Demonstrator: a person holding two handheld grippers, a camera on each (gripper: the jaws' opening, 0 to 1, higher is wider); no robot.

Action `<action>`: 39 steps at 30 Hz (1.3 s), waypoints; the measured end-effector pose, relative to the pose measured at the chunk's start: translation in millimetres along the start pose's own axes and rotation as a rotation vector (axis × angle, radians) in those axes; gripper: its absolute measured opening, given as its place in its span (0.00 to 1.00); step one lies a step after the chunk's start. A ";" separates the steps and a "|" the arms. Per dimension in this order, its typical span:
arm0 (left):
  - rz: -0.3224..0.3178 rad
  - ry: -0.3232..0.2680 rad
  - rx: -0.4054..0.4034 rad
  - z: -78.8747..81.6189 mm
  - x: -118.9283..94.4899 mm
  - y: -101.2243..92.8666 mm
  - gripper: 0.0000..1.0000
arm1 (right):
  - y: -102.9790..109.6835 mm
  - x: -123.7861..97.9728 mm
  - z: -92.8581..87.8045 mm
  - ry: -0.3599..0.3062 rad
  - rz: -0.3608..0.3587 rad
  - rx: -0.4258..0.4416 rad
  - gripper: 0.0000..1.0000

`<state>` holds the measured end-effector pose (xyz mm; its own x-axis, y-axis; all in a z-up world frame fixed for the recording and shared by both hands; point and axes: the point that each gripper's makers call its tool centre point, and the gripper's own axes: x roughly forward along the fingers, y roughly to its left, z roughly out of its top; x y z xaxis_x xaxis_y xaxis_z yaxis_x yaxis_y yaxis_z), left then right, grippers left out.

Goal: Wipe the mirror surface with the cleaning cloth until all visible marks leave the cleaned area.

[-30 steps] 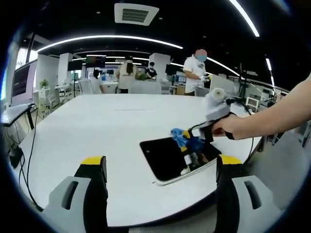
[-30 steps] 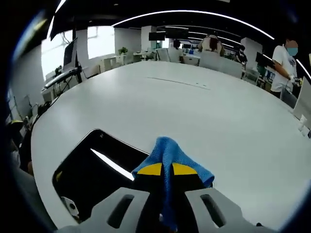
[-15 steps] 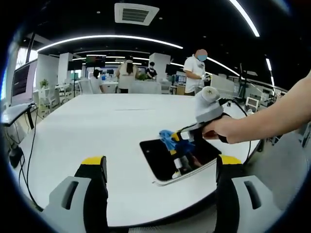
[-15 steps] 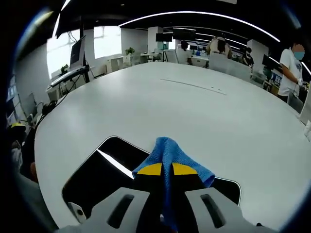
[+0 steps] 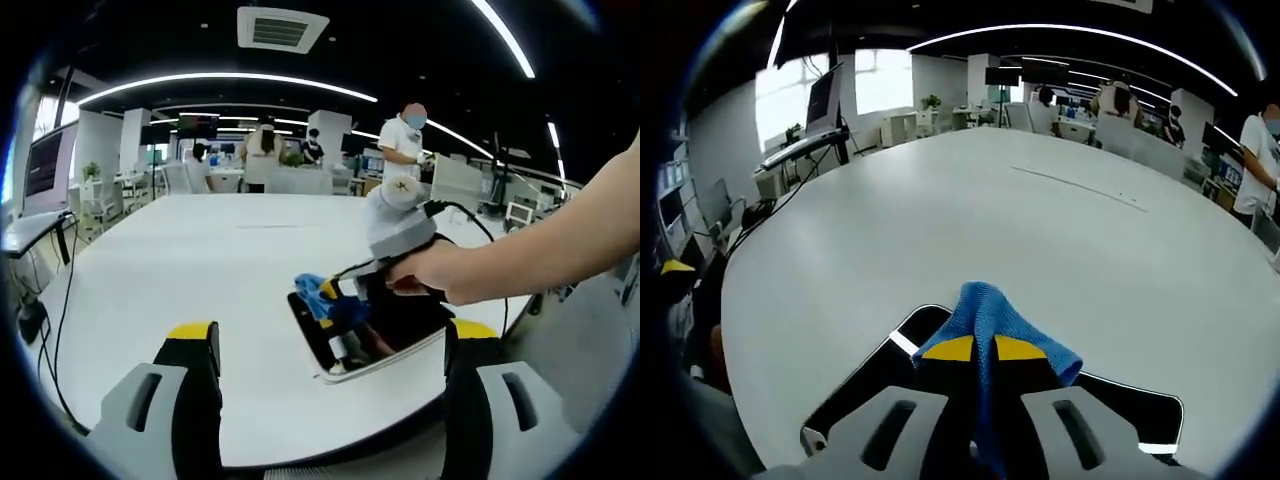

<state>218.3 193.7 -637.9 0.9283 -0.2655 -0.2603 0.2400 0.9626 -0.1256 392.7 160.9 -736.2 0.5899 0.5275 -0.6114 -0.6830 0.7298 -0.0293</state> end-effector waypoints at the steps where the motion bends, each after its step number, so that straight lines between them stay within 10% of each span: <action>1: -0.001 0.004 -0.001 -0.6 -0.1 -0.2 0.91 | 2.5 1.1 1.0 -0.002 0.003 -0.007 0.00; 39: -0.003 0.011 -0.013 -1.9 -1.6 -2.7 0.90 | 39.7 3.3 4.6 0.058 0.083 -0.095 0.00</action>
<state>215.6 191.5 -638.9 0.9246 -0.2686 -0.2700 0.2387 0.9611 -0.1388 369.5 193.6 -735.8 0.5058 0.5560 -0.6596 -0.7676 0.6390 -0.0499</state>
